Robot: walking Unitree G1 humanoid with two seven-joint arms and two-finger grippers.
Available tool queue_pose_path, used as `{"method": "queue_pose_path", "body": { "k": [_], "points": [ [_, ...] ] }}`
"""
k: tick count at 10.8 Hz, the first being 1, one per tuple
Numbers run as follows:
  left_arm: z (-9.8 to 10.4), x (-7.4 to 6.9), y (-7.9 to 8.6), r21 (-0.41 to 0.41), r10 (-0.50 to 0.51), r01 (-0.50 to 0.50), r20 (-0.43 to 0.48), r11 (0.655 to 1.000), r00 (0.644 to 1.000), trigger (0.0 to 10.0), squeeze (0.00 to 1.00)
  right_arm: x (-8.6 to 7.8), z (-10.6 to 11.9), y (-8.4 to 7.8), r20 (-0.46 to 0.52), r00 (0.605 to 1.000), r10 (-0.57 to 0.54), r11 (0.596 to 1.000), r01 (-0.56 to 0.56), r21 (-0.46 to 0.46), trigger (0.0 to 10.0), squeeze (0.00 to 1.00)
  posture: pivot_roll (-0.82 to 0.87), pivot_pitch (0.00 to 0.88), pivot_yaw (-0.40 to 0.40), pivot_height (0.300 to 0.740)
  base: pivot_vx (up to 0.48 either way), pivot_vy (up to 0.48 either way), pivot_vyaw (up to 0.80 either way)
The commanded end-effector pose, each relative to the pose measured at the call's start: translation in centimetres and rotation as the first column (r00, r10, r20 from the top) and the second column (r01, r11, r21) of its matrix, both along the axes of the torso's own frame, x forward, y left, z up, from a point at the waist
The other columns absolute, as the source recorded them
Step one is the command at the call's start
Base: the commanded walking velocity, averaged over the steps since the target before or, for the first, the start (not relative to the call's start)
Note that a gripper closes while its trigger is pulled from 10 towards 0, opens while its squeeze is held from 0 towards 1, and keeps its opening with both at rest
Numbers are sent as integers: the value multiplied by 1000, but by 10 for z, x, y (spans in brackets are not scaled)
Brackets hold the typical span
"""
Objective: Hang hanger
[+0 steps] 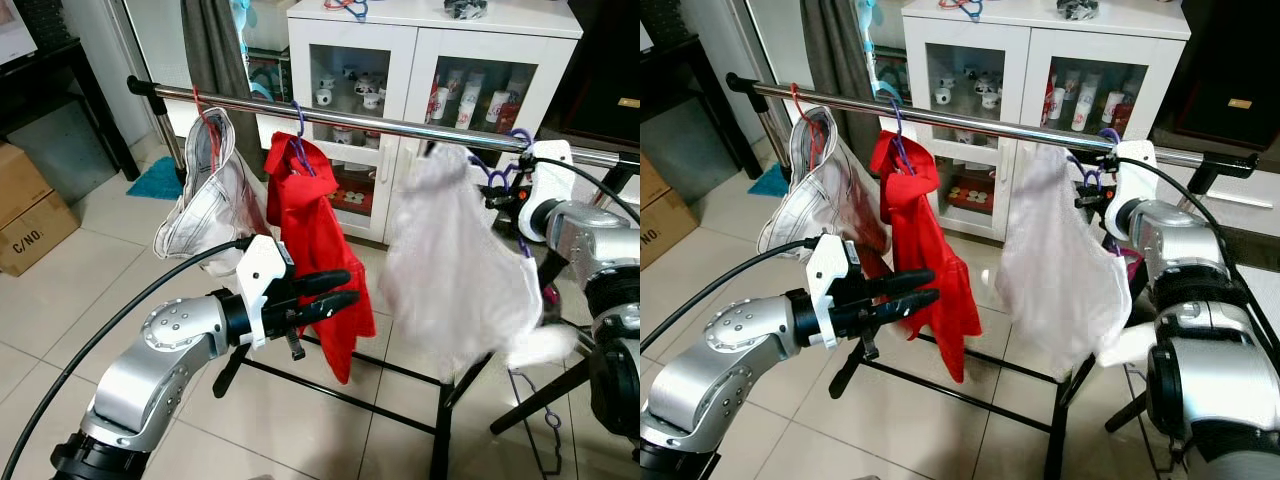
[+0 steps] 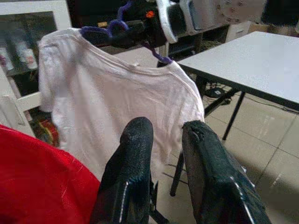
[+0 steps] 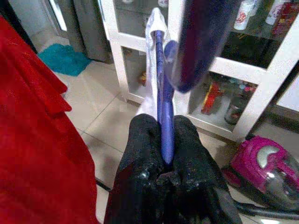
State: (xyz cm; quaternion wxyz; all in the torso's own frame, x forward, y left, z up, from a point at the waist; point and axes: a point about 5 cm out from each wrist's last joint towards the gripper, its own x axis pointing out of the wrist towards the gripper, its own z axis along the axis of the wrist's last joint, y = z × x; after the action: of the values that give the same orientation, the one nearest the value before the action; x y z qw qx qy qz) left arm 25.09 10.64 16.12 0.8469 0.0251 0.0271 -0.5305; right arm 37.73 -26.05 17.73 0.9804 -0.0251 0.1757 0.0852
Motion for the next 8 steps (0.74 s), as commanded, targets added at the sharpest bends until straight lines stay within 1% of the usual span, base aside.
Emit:
{"method": "queue_pose_path", "body": {
  "k": [1,2,4,5,6,7,8],
  "points": [
    [-4,6,5,30,92,-91,-10,995,996,10000,0,-3,14,0,57,998,20,999,-22,44,0,0,-12,0,44,740,0,0,0],
    [-4,8,6,34,125,-125,-4,992,992,10000,0,-8,15,1,66,997,30,998,-33,52,0,0,-15,0,45,740,0,0,0],
    [-6,13,4,29,202,-202,16,979,979,10000,0,-32,18,10,94,994,52,996,-58,66,0,0,-28,0,58,740,0,0,0],
    [-5,15,3,16,237,-237,19,971,971,10000,0,-45,19,15,115,992,56,997,-62,50,0,0,-35,0,58,740,0,0,0],
    [-5,16,3,2,267,-267,21,964,963,10000,0,-61,17,19,126,991,38,997,-46,64,0,0,-36,0,54,740,0,0,0],
    [-5,17,4,-3,291,-291,16,957,957,10000,0,-78,11,29,138,990,36,995,-49,88,0,0,-37,0,48,740,0,0,0],
    [-5,17,4,-3,297,-297,15,955,955,10000,0,-87,5,35,135,990,34,993,-49,110,0,0,-38,0,46,740,0,0,0]
  ]
}}
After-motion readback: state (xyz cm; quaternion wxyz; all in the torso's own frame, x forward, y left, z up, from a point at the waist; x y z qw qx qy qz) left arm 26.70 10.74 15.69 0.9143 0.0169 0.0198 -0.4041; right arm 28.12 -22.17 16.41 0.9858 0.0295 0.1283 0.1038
